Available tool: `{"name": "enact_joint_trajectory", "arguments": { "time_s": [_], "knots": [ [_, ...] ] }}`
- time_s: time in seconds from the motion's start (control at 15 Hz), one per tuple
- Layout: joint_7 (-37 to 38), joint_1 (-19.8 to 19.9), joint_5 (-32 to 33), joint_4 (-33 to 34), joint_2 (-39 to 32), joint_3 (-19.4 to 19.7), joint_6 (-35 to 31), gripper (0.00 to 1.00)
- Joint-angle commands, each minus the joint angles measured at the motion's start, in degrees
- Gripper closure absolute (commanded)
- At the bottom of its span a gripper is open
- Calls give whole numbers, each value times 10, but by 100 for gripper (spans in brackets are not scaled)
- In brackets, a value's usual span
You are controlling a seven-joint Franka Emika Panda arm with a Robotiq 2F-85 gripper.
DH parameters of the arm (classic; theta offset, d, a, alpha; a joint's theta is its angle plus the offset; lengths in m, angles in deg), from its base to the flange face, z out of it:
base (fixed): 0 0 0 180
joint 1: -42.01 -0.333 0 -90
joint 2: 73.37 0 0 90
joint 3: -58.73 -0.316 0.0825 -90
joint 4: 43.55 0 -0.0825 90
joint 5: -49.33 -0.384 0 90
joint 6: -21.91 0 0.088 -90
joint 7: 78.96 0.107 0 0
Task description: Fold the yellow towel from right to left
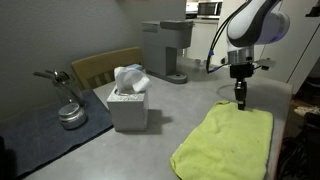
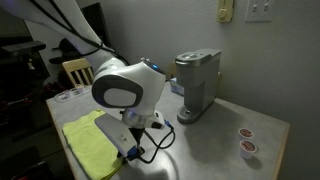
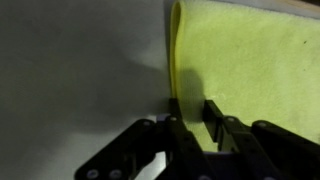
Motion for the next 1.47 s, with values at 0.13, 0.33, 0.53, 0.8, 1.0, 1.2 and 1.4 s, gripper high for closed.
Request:
{"name": "enact_joint_trajectory", "arguments": {
  "time_s": [0.13,0.33,0.53,0.8,1.0,1.2,1.4],
  "knots": [
    [-32,14,-28,-8,-8,-17,-14,100],
    [-36,12,-32,-8,-9,-19,-12,99],
    [-33,9,-27,-10,0,-19,-11,99],
    [-30,5,-21,-20,26,-18,-6,99],
    [-28,3,-20,-26,45,-15,-4,99],
    [-28,1,-22,-33,65,-13,-5,99],
    [-32,1,-33,-42,85,-12,-3,99]
  ]
}}
